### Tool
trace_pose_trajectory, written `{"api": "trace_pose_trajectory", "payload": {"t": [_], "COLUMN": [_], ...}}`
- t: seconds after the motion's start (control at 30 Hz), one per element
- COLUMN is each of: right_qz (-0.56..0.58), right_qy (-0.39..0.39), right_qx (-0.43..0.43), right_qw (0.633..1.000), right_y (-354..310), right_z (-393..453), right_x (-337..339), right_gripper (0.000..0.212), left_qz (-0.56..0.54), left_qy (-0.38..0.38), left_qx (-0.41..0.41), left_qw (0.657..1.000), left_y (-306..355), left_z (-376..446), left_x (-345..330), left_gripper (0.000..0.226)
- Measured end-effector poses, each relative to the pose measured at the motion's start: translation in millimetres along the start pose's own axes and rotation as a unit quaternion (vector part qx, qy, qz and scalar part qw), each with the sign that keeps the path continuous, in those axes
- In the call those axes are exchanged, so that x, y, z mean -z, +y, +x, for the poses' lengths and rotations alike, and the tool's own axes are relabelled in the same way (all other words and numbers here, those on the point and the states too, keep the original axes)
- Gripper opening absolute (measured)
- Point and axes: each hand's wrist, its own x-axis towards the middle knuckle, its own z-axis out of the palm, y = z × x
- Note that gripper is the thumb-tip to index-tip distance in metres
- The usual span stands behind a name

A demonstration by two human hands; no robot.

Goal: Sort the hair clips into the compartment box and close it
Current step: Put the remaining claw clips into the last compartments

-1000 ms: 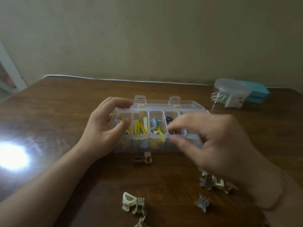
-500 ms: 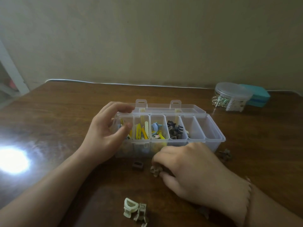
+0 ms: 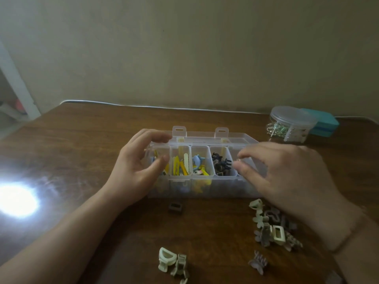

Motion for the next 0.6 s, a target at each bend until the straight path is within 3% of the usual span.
{"api": "trace_pose_trajectory", "payload": {"t": [0.1, 0.2, 0.3, 0.6], "right_qz": [0.036, 0.062, -0.006, 0.045], "right_qy": [0.092, -0.002, -0.112, -0.169], "right_qx": [0.069, 0.192, 0.222, 0.217], "right_qw": [0.993, 0.979, 0.969, 0.96], "right_y": [-23.6, -58.7, -70.1, -57.8], "right_z": [-4.1, -15.0, -18.8, -17.8], "right_x": [3.9, -11.7, -29.4, -31.8], "right_gripper": [0.028, 0.029, 0.037, 0.04], "left_qz": [0.005, 0.008, 0.01, 0.013], "left_qy": [0.006, 0.006, 0.006, -0.004], "left_qx": [-0.008, -0.018, -0.019, -0.017], "left_qw": [1.0, 1.0, 1.0, 1.0], "left_y": [1.4, 1.4, 1.9, 3.4], "left_z": [0.0, 0.6, 1.2, 1.0], "left_x": [-0.7, -1.6, -1.6, -0.1], "left_gripper": [0.028, 0.027, 0.028, 0.031]}}
